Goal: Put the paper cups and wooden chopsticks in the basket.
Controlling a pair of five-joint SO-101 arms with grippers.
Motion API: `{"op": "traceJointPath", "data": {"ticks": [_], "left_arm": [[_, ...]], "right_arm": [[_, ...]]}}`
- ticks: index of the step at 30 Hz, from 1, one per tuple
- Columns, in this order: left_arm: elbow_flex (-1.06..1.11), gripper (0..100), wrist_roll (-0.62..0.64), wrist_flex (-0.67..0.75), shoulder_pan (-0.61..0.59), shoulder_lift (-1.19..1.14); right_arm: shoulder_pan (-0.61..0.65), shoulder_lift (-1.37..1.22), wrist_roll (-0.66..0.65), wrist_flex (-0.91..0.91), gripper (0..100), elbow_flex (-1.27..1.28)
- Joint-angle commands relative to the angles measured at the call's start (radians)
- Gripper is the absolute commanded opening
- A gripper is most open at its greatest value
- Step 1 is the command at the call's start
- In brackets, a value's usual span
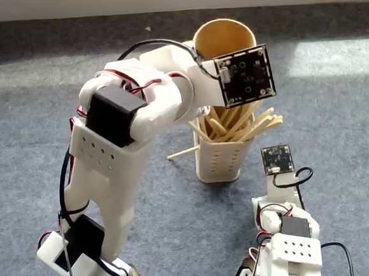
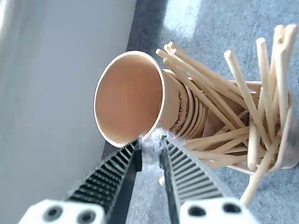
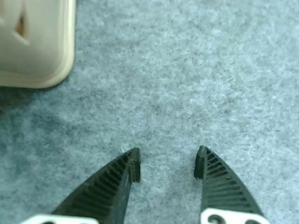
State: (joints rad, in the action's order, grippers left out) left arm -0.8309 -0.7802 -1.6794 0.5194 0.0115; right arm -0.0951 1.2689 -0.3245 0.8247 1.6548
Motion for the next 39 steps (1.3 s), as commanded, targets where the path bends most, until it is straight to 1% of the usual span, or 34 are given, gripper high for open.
{"op": "traceJointPath", "data": {"ticks": [1,4,6,10,13,17,21,23,28,33,37,39], "left_arm": [[-0.101,9,0.029,-0.002,0.004,0.008],[-0.134,9,0.031,-0.002,-0.002,0.005],[-0.151,9,0.037,0.005,-0.035,0.002],[-0.154,9,0.153,0.101,-0.119,0.010],[-0.147,9,0.167,0.115,-0.131,-0.001],[-0.125,11,0.169,0.106,-0.096,-0.013],[-0.120,19,0.169,0.101,-0.070,-0.024],[-0.120,21,0.170,0.094,-0.067,-0.024],[-0.125,22,0.169,0.097,-0.008,-0.024],[-0.166,21,0.170,0.123,-0.008,-0.016],[-0.206,22,0.226,0.120,0.013,-0.016],[-0.202,22,0.232,0.118,0.015,-0.022]], "right_arm": [[0.016,0.002,-0.012,-0.013,20.2,0.012],[0.016,0.002,-0.012,-0.013,20.2,0.012],[0.016,0.002,-0.012,-0.013,20.2,0.012],[0.016,0.002,-0.012,-0.013,20.2,0.012],[0.016,0.002,-0.012,-0.013,20.2,0.012],[0.016,0.002,-0.012,-0.013,20.2,0.012],[0.016,0.002,-0.012,-0.013,20.2,0.012],[0.016,0.002,-0.012,-0.013,20.2,0.012],[0.016,0.002,-0.012,-0.013,20.2,0.012],[0.016,0.002,-0.012,-0.013,20.2,0.012],[0.016,0.002,-0.012,-0.013,20.2,0.012],[0.016,0.002,-0.012,-0.013,20.2,0.012]]}}
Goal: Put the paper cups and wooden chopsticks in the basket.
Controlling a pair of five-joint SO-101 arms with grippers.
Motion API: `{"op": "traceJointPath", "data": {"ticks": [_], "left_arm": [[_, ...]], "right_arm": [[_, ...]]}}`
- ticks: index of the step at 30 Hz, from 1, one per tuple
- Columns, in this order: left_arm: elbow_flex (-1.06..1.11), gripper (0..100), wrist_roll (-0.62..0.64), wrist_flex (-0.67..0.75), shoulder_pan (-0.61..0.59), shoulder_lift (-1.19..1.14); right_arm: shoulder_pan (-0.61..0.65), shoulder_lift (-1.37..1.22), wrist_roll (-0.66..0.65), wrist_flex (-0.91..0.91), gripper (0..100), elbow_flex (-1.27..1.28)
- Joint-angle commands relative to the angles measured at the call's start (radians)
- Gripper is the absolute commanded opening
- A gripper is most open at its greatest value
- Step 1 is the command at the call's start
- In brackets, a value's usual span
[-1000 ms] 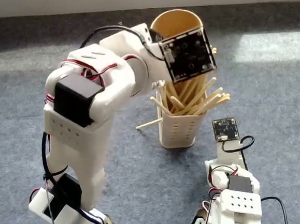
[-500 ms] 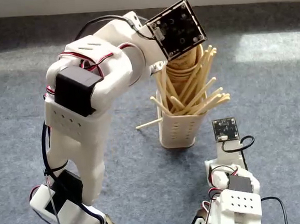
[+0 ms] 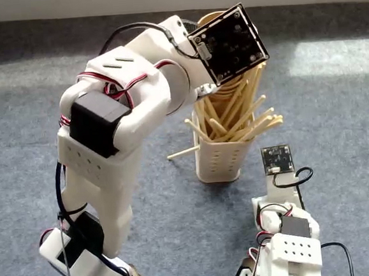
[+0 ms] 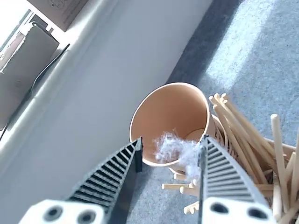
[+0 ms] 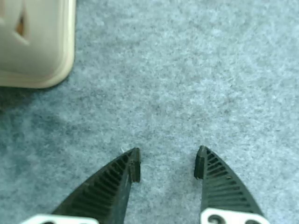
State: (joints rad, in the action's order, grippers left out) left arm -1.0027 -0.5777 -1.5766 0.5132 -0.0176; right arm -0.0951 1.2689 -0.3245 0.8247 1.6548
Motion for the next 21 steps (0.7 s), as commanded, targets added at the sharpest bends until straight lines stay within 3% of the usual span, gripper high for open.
{"op": "traceJointPath", "data": {"ticks": [1,14,21], "left_arm": [[-0.025,22,0.031,0.015,0.021,0.005],[0.053,21,0.029,0.055,-0.018,0.004],[0.053,22,-0.034,0.058,-0.027,0.012]], "right_arm": [[0.016,0.002,-0.012,-0.013,20.2,0.012],[0.016,0.002,-0.012,-0.013,20.2,0.012],[0.016,0.002,-0.012,-0.013,20.2,0.012]]}}
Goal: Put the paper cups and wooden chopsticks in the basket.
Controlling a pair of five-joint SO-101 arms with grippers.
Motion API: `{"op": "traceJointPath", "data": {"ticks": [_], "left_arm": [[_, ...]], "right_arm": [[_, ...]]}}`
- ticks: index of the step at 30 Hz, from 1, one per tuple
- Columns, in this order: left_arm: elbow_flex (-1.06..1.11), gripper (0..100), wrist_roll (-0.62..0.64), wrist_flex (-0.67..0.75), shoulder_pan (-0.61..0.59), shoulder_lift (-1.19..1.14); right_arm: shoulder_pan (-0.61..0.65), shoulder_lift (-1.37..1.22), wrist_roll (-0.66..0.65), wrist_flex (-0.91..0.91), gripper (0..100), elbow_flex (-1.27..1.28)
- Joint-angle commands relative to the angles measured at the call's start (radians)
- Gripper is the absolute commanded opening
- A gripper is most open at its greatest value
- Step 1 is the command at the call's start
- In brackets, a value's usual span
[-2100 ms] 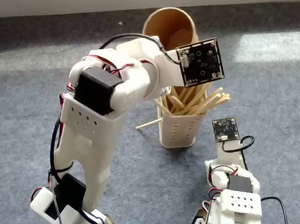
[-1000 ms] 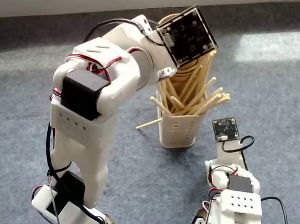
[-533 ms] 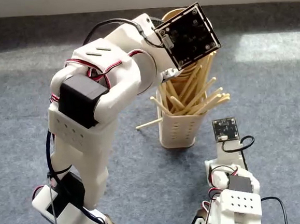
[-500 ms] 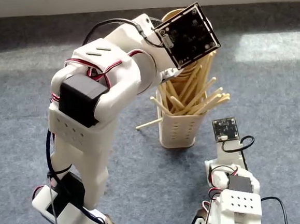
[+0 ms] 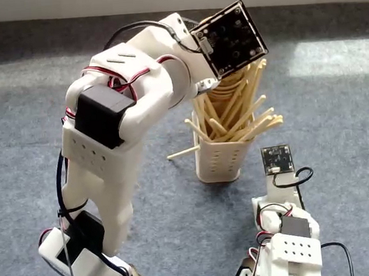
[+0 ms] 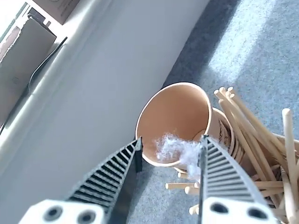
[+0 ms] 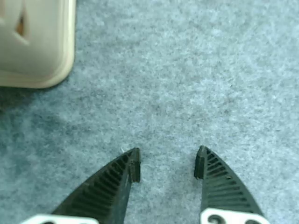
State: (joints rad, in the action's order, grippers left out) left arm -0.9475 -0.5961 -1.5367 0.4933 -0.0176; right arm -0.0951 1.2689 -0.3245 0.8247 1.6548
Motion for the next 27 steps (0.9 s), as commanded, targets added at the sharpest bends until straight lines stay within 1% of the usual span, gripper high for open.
{"op": "traceJointPath", "data": {"ticks": [1,4,8,12,15,17,20,21,24,27], "left_arm": [[-0.002,21,-0.015,0.017,-0.007,0.012],[-0.001,21,-0.029,0.011,-0.007,0.010],[0.001,22,-0.114,0.015,-0.019,0.004],[-0.004,22,-0.120,0.020,-0.056,0.004],[-0.004,22,-0.120,0.055,-0.099,0.004],[-0.004,25,-0.132,0.086,-0.131,0.010],[-0.007,32,-0.190,0.127,-0.157,0.015],[-0.016,32,-0.189,0.141,-0.162,0.015],[-0.067,32,-0.118,0.170,-0.174,0.012],[-0.105,32,-0.040,0.272,-0.228,0.005]], "right_arm": [[0.016,0.002,-0.012,-0.013,20.2,0.012],[0.016,0.002,-0.012,-0.013,20.2,0.012],[0.016,0.002,-0.012,-0.013,20.2,0.013],[0.016,0.002,-0.012,-0.013,20.2,0.013],[0.016,0.002,-0.012,-0.013,20.2,0.013],[0.016,0.002,-0.012,-0.013,20.2,0.013],[0.016,0.002,-0.012,-0.013,20.2,0.013],[0.016,0.002,-0.012,-0.013,20.2,0.013],[0.016,0.002,-0.012,-0.013,20.2,0.013],[0.016,0.002,-0.012,-0.013,20.2,0.013]]}}
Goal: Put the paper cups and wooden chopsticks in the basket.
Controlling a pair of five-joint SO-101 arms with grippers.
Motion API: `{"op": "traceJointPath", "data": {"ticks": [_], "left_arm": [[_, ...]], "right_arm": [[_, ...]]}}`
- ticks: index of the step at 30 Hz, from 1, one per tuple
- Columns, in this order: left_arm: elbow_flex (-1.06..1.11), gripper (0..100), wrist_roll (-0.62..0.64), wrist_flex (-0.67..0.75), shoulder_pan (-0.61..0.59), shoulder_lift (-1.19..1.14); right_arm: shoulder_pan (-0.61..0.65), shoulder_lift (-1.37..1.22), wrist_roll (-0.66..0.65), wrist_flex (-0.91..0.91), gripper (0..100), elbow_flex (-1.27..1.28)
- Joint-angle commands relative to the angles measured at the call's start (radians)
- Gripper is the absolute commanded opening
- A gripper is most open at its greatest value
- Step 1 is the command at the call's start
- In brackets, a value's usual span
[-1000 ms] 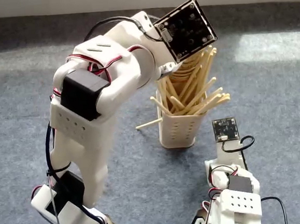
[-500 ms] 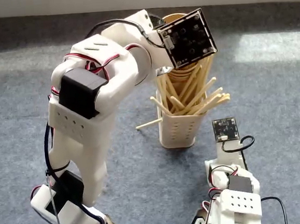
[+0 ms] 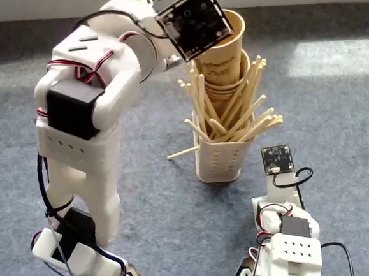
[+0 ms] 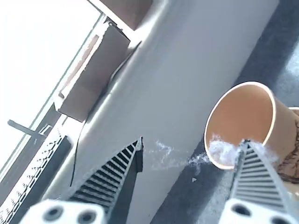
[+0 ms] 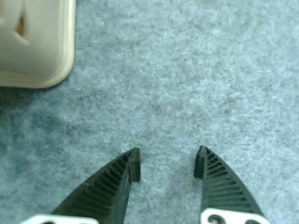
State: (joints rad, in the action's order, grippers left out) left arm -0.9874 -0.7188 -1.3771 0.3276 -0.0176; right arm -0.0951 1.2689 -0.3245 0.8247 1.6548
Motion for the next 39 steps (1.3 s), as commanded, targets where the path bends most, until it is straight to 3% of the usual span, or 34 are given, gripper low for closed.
{"op": "traceJointPath", "data": {"ticks": [1,7,10,13,18,21,24,28,31,34,36,39], "left_arm": [[-0.067,32,0.107,0.137,-0.082,0.005],[-0.062,32,0.287,0.141,-0.137,0.004],[0.031,32,0.218,0.029,-0.041,-0.008],[0.101,32,0.149,0.028,0.021,-0.015],[0.099,32,0.160,0.147,0.067,-0.015],[0.101,32,0.236,0.216,0.134,-0.018],[0.128,32,0.245,0.157,0.188,-0.038],[0.107,32,0.253,0.126,0.157,-0.053],[0.073,33,0.371,0.068,0.127,-0.042],[0.197,32,0.321,0.006,0.148,-0.097],[0.130,32,0.304,0.021,0.127,-0.076],[0.030,33,0.394,0.055,0.117,-0.058]], "right_arm": [[0.016,0.002,-0.012,-0.013,20.2,0.013],[0.016,0.002,-0.012,-0.013,20.2,0.013],[0.016,0.002,-0.012,-0.013,20.2,0.013],[0.016,0.002,-0.012,-0.013,20.2,0.013],[0.016,0.002,-0.012,-0.013,20.2,0.013],[0.016,0.002,-0.012,-0.013,20.2,0.013],[0.016,0.002,-0.012,-0.013,20.2,0.013],[0.016,0.002,-0.012,-0.013,20.2,0.013],[0.016,0.002,-0.012,-0.013,20.2,0.013],[0.016,0.002,-0.012,-0.013,20.2,0.013],[0.016,0.002,-0.012,-0.013,20.2,0.013],[0.016,0.002,-0.012,-0.013,20.2,0.013]]}}
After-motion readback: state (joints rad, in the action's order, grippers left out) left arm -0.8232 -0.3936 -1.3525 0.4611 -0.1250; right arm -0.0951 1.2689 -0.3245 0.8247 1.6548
